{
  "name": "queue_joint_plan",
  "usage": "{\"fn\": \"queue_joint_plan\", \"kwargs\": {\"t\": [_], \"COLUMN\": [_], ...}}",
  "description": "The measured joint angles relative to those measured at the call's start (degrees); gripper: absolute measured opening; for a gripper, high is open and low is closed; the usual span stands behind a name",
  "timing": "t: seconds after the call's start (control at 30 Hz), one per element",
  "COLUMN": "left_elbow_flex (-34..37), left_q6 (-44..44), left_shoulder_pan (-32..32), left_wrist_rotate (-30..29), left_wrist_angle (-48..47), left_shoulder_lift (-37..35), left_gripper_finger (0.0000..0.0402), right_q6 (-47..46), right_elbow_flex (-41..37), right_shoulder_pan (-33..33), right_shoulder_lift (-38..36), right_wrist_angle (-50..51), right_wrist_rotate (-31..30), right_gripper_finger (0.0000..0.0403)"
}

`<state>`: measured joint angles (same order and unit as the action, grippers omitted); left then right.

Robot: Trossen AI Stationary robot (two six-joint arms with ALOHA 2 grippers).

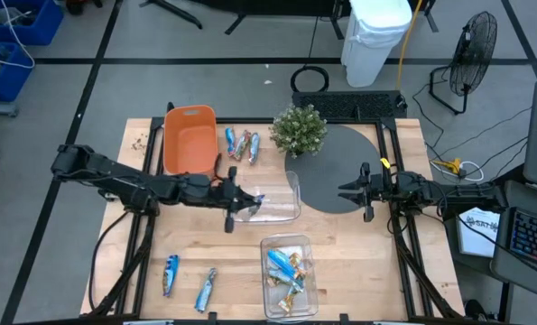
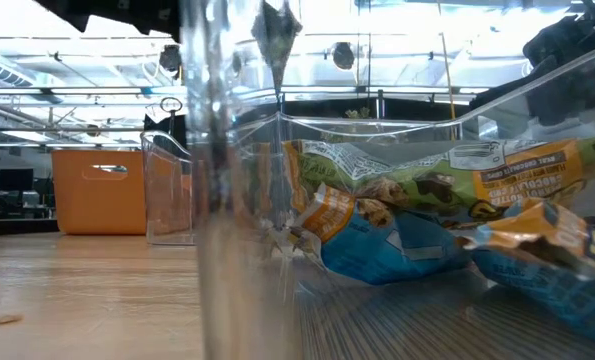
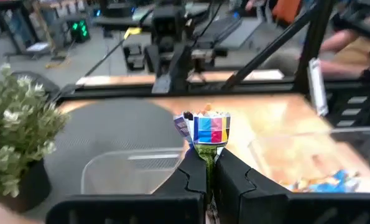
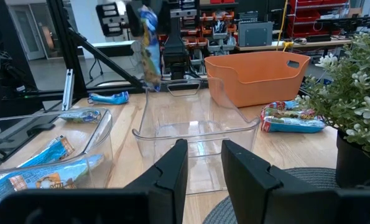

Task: Pick and place Granola Bars by type
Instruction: Put the purple granola bar into the top transparent bin

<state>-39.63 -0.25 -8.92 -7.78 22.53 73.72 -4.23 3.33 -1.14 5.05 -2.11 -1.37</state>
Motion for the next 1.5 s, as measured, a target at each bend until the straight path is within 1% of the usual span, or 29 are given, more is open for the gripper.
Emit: {"fn": "queue_joint_plan", "kwargs": {"t": [0.1,0.23,0.4,0.57,0.73,0.9,1.07,1.2,1.27,1.33,1.5], "left_elbow_flex": [-2.02,-2.92,-3.03,-3.03,-3.03,-3.03,-3.03,-3.03,-3.03,-3.03,-3.03], "left_q6": [0.36,-1.47,-1.72,-1.72,-1.72,-1.42,-1.53,-1.53,-1.84,-2.30,-3.54], "left_shoulder_pan": [0.87,2.02,2.16,2.16,2.16,2.16,2.16,2.32,2.53,2.58,2.57], "left_wrist_rotate": [-1.40,-1.48,-1.50,-1.24,-1.28,-1.28,-1.28,-1.28,-1.30,-1.62,-4.33], "left_wrist_angle": [-4.75,-7.97,-8.47,-8.82,-9.20,-9.10,-9.10,-9.09,-9.08,-9.03,-8.99], "left_shoulder_lift": [1.33,1.86,1.85,1.85,1.85,1.85,1.85,1.85,1.85,1.85,1.82], "left_gripper_finger": [0.0009,0.0009,0.0015,0.0008,0.0018,0.0008,0.0022,0.0009,0.0009,0.0022,0.0078], "right_q6": [0.00,0.00,0.00,0.00,0.00,0.00,-0.01,-0.02,-0.01,0.00,-0.01], "right_elbow_flex": [-0.02,-0.01,0.00,-0.02,-0.02,-0.02,0.00,0.00,0.00,0.00,-0.01], "right_shoulder_pan": [0.01,0.02,-0.01,-0.01,0.02,0.00,-0.01,0.00,-0.01,0.02,0.00], "right_shoulder_lift": [-0.01,0.00,0.00,0.01,-0.02,-0.02,0.00,-0.01,-0.02,0.01,-0.01], "right_wrist_angle": [0.00,0.00,0.00,0.00,0.00,0.00,0.00,0.00,0.00,0.00,0.00], "right_wrist_rotate": [0.00,0.00,0.00,0.00,0.00,0.00,0.00,0.00,0.00,0.00,0.00], "right_gripper_finger": [0.0089,0.0089,0.0089,0.0089,0.0089,0.0089,0.0089,0.0089,0.0089,0.0089,0.0089]}}
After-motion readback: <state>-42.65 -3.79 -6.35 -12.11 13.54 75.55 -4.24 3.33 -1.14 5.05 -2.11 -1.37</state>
